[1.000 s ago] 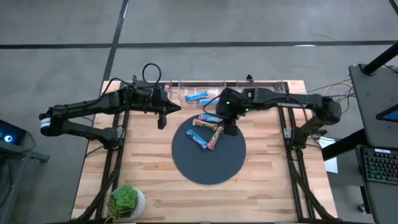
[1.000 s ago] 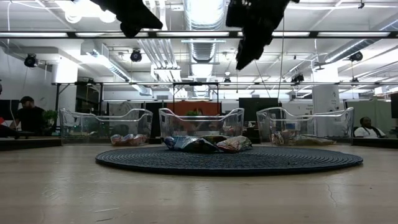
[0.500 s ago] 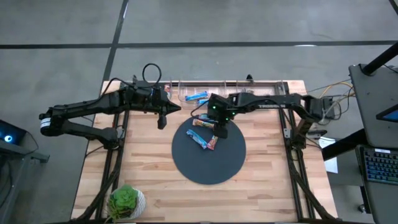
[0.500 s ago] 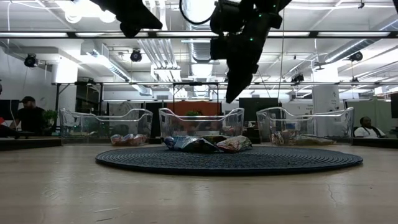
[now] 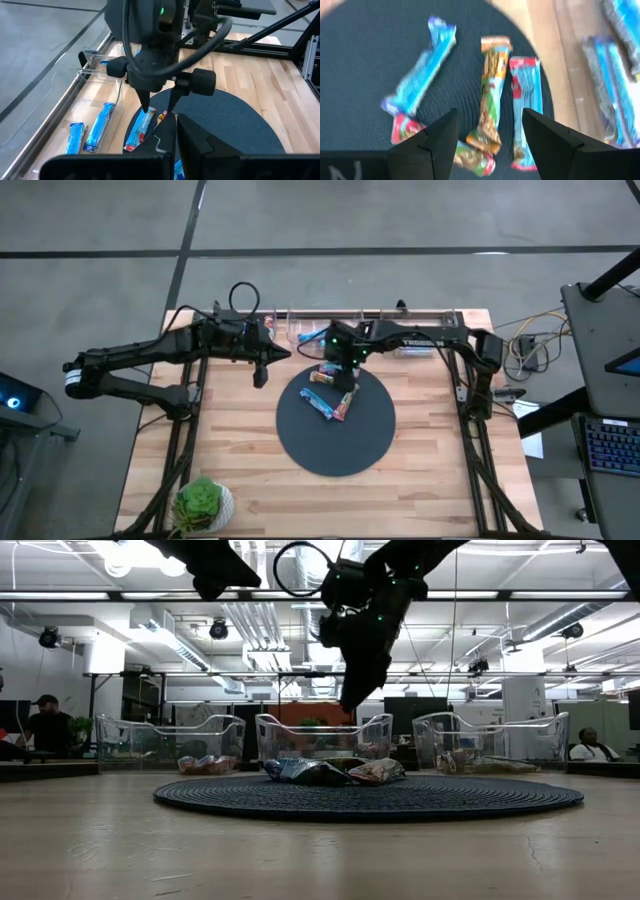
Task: Pick and place Granola Bars by type
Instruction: Put the yellow granola bar into the right transparent bin
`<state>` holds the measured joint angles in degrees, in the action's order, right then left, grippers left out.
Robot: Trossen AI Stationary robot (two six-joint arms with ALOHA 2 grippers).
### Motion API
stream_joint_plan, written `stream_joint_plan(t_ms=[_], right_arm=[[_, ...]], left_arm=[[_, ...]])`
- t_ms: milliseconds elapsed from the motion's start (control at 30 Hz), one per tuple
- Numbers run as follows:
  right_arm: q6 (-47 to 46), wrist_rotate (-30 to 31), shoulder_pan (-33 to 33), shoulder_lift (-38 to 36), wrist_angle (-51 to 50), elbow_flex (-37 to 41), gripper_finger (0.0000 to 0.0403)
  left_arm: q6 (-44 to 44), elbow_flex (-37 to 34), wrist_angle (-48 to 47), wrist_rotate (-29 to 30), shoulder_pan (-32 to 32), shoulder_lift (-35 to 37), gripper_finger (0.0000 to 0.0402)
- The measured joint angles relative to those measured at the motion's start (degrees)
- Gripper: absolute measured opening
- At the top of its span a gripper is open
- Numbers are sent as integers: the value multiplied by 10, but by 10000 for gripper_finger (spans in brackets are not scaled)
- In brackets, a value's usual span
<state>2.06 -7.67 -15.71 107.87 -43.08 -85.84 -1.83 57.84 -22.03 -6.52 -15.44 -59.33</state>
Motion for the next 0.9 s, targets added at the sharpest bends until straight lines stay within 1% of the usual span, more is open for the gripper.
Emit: stream_joint_plan(t_ms=[233,300,533,667,900], right_arm=[[17,-6,-1,25,1,5,210],[20,-15,-1,37,0,5,210],[41,-16,-1,73,6,5,204],[45,-16,-1,77,10,6,196],[49,-18,-2,81,22,6,188]], left_arm=[[-9,0,-9,0,0,2,0],[-14,0,-19,0,0,4,0],[-14,0,-75,2,-1,18,0],[-15,0,-99,2,-1,22,0],[-26,0,-105,2,-1,23,0]])
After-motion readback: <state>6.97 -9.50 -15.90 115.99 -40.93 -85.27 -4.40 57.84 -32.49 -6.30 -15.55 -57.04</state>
